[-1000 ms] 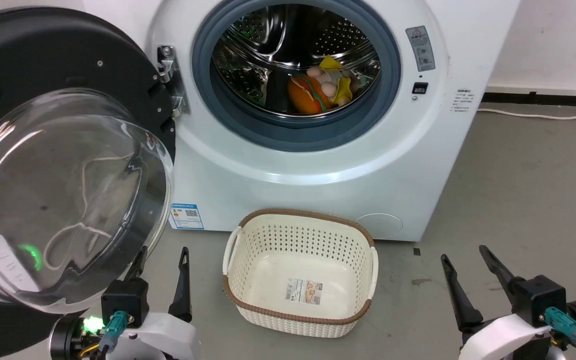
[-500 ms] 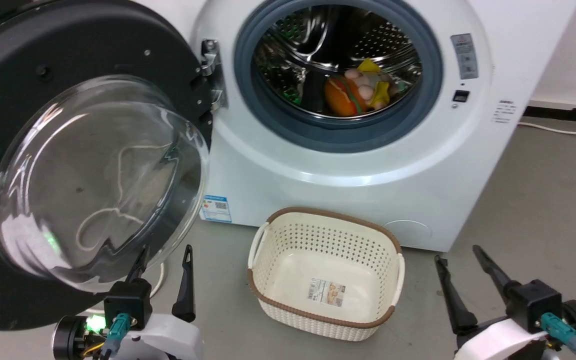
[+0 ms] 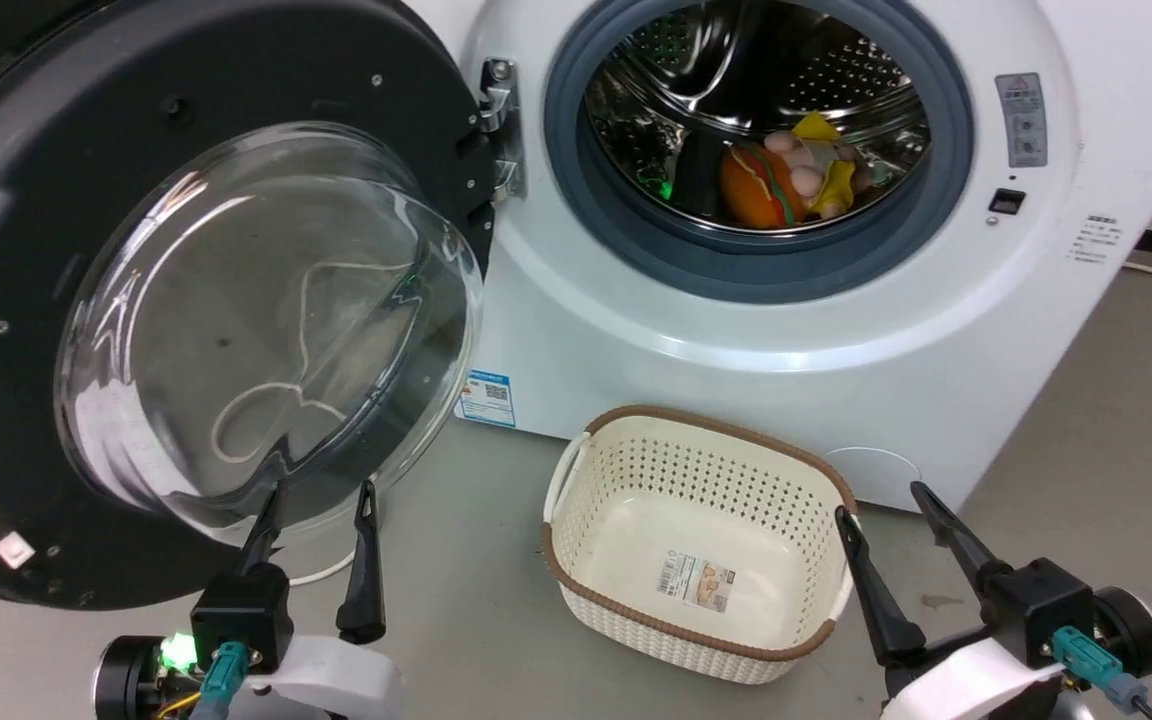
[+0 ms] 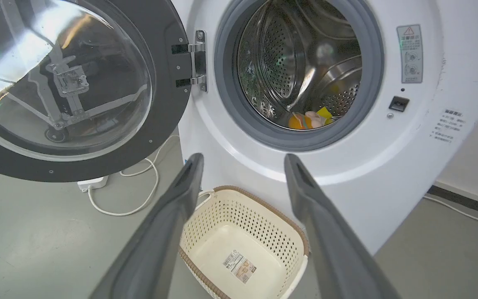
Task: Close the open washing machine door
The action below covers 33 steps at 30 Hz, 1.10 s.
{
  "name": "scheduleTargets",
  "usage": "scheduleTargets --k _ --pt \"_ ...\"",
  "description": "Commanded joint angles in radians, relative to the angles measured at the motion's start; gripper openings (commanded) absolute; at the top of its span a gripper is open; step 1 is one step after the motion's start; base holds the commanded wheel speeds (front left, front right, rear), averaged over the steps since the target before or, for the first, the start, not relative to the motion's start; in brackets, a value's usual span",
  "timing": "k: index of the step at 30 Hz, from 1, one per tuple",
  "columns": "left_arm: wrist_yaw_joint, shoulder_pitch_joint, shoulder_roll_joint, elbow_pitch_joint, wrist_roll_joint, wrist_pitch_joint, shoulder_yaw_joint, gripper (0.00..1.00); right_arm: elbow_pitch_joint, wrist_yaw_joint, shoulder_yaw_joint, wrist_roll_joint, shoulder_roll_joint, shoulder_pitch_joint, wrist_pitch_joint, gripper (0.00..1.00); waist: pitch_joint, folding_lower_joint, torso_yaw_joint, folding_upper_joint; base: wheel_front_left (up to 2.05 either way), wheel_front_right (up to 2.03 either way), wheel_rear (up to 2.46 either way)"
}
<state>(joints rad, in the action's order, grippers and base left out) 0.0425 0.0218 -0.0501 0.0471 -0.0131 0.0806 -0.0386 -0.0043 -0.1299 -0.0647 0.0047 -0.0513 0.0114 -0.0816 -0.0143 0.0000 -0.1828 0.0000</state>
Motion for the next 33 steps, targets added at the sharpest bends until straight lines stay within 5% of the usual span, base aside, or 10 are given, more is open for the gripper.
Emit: scheduleTargets --k 1,13,15,26,33 --pt "0.008 0.012 0.0 0.01 -0.002 0.011 -0.001 1.0 0.001 0.0 -0.007 -0.007 -0.002 -0.011 -0.011 1.0 0.0 0.0 -0.008 0.0 -0.02 -0.02 -0.02" --pt "0.016 0.026 0.0 0.04 -0.062 0.036 0.024 1.0 0.004 0.0 -0.033 -0.004 -0.004 -0.002 -0.036 1.0 0.001 0.0 -0.058 0.0 0.0 0.0 0.0" --pt "0.003 0.025 0.0 0.051 -0.087 0.041 0.034 0.0 0.004 0.0 -0.031 -0.004 -0.004 0.0 -0.04 1.0 0.0 0.0 -0.067 0.0 0.0 0.0 0.0" --pt "-0.07 -0.079 -0.049 0.112 -0.201 0.062 0.218 0.0 -0.007 0.0 -0.007 -0.01 -0.001 0.019 -0.063 1.0 -0.014 0.0 -0.114 0.0 0.0 0.0 0.0" --pt "-0.077 -0.258 -0.192 -0.015 -0.352 -0.059 0.315 0.0 -0.02 0.0 0.001 -0.016 0.0 0.029 -0.078 1.0 -0.027 0.0 -0.141 0.0 0.0 0.0 0.0"
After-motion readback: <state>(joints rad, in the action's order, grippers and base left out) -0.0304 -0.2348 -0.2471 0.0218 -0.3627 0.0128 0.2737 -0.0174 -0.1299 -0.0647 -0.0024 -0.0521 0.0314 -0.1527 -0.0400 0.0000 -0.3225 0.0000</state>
